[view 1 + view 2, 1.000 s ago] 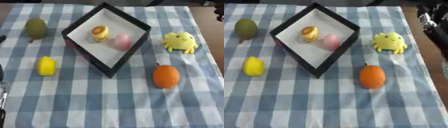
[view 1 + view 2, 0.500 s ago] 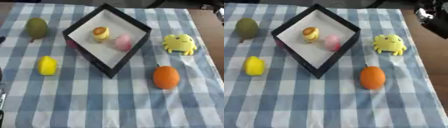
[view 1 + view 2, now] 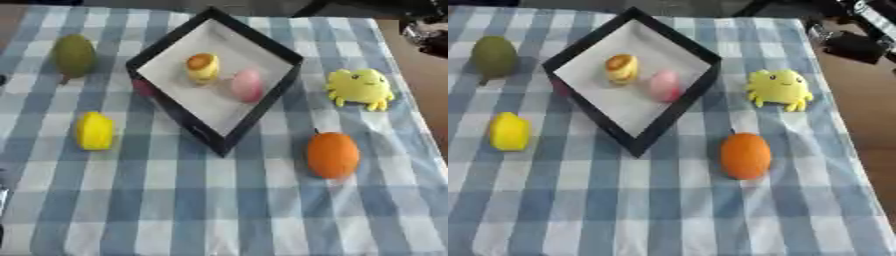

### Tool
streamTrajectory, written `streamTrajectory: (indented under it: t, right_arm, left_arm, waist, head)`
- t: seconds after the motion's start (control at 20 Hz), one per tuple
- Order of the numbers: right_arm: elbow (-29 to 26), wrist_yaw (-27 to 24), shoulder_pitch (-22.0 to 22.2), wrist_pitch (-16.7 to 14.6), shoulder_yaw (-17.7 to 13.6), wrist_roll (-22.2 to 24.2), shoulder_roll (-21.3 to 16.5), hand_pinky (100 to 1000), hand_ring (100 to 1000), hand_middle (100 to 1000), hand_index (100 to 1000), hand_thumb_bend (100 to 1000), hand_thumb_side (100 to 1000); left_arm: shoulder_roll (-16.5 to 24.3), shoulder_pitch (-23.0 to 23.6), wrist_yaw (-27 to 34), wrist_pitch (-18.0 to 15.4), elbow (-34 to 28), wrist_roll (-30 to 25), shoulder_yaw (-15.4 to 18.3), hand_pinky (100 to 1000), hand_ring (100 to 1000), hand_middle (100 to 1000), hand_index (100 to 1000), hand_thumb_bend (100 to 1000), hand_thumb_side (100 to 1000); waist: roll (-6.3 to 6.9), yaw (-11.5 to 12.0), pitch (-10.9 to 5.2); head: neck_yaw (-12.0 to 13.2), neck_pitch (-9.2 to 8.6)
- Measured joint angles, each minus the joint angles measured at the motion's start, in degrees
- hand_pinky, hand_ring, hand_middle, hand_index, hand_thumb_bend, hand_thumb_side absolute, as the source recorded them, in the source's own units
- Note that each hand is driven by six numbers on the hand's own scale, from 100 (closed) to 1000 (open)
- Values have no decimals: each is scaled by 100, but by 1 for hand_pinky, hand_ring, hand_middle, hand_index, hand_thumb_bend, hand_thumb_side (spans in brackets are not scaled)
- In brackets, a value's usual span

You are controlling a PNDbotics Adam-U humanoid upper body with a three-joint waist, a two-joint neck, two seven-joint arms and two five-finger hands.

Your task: Pick up objects on the table and place them in the box.

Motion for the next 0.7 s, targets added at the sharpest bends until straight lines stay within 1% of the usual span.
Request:
streamTrajectory:
  t: [0.15,0.3,0.35,0.4,0.45,0.5,0.55,0.6,0.65,0.7]
  right_arm:
    - [251,226,-128,-295,105,296,0,895,888,849,928,100,658]
    - [491,409,-232,-589,135,591,0,897,892,855,932,101,595]
    - [559,466,-262,-683,135,684,0,898,893,856,934,141,559]
    - [622,518,-289,-774,136,778,1,897,893,855,934,200,491]
    - [683,563,-310,-860,136,869,1,897,894,854,933,223,464]
    - [742,602,-332,-938,136,968,3,897,893,853,930,279,387]
    - [792,636,-359,-1004,134,1066,5,897,893,853,930,291,364]
    - [837,671,-383,-1063,130,1167,6,897,893,853,930,291,364]
    - [869,700,-410,-1109,123,1264,7,897,894,854,931,328,300]
    - [894,736,-434,-1149,109,1362,7,898,894,855,931,344,287]
  left_arm:
    - [2,-1,0,-2,0,-11,-20,860,1000,993,882,121,868]
    - [13,-4,0,0,0,-16,-28,860,1000,993,882,121,868]
    - [13,-6,0,1,0,-18,-28,860,1000,993,882,121,869]
    - [13,-8,0,2,0,-21,-28,860,1000,993,882,121,869]
    - [13,-11,0,4,0,-24,-29,860,1000,994,882,121,870]
    - [13,-12,0,5,0,-26,-29,861,1000,994,882,121,870]
    - [13,-12,0,5,0,-27,-29,861,1000,994,882,121,871]
    - [13,-13,0,6,0,-28,-29,861,1000,994,882,121,871]
    - [13,-13,0,6,0,-29,-29,861,1000,994,882,121,871]
    - [13,-13,0,7,0,-29,-29,861,1000,993,882,121,871]
  waist:
    - [0,12,0]
    - [0,26,0]
    - [0,32,0]
    - [0,34,0]
    - [0,34,0]
    - [0,34,0]
    - [0,34,0]
    - [0,34,0]
    - [0,34,0]
    - [0,34,1]
  head:
    - [-9,0]
    - [-26,0]
    - [-31,0]
    - [-36,0]
    - [-44,0]
    - [-47,0]
    - [-48,0]
    - [-49,0]
    - [-49,0]
    - [-49,0]
